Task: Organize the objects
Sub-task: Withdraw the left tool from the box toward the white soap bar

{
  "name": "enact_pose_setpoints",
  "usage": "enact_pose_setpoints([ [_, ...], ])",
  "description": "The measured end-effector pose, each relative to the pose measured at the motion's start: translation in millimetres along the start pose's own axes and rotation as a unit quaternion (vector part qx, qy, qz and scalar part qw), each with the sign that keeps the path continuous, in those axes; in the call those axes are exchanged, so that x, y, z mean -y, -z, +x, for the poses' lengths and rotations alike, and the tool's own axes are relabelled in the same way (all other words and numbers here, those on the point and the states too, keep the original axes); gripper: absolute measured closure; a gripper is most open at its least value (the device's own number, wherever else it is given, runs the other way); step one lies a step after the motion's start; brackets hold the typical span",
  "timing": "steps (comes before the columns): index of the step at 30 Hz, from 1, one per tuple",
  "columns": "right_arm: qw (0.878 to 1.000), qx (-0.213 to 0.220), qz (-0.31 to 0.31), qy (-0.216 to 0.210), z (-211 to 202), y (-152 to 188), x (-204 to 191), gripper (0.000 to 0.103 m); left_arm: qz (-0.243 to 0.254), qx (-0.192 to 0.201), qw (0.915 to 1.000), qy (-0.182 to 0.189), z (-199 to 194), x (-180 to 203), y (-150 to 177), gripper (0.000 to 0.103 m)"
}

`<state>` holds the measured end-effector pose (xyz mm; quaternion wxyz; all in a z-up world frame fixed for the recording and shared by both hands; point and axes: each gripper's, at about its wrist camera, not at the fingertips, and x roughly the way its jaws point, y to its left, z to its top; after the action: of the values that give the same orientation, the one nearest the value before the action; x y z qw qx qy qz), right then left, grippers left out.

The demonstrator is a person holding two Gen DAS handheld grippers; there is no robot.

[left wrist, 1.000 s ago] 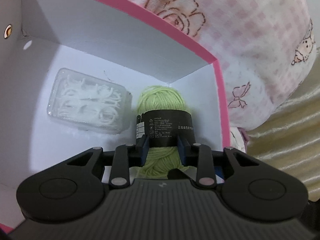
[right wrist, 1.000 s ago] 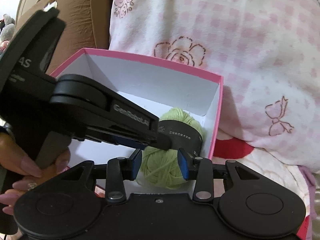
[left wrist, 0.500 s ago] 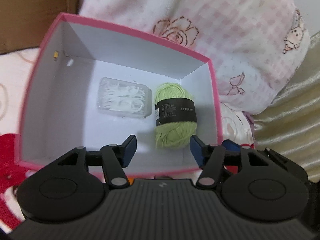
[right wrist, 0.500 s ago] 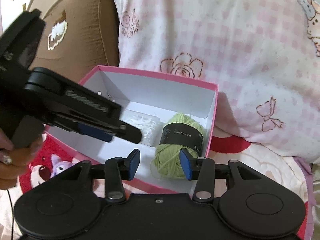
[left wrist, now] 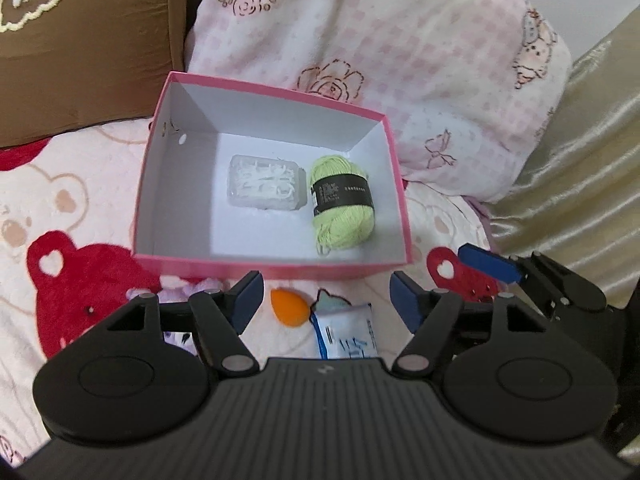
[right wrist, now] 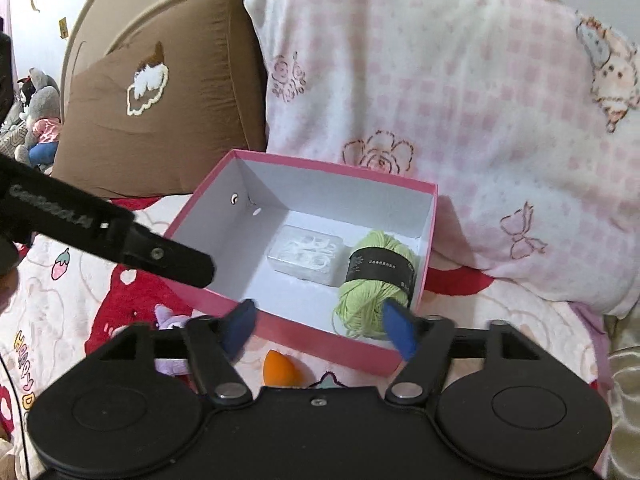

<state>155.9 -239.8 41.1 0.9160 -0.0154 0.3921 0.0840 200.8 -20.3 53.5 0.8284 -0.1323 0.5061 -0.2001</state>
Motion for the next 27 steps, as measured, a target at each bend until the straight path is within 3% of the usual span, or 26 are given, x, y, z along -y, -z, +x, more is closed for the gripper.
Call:
enact_pose_setpoints([
  [11, 0.999, -0.008, -0.036, 0.018, -39, 8, -28, 0.008, 0.012, 0.006, 0.9999, -0.004, -52, 1, 27, 0.015],
  [15, 0.999, -0.012, -0.046, 0.021, -49, 10, -35, 0.008, -0.003, 0.017, 0.9994, -0.031, -66, -3, 39, 0.007],
  [22, 0.999, -0.009, -0.039, -0.002, -66, 11, -42, 0.008, -0.011, 0.005, 0.999, -0.044, -77, -19, 52, 0.006],
  [27, 0.998, -0.032, -0.06, -0.014, -66, 16, -53, 0.008, -0.019, -0.012, 0.999, -0.04, -79, -28, 60, 0.006],
])
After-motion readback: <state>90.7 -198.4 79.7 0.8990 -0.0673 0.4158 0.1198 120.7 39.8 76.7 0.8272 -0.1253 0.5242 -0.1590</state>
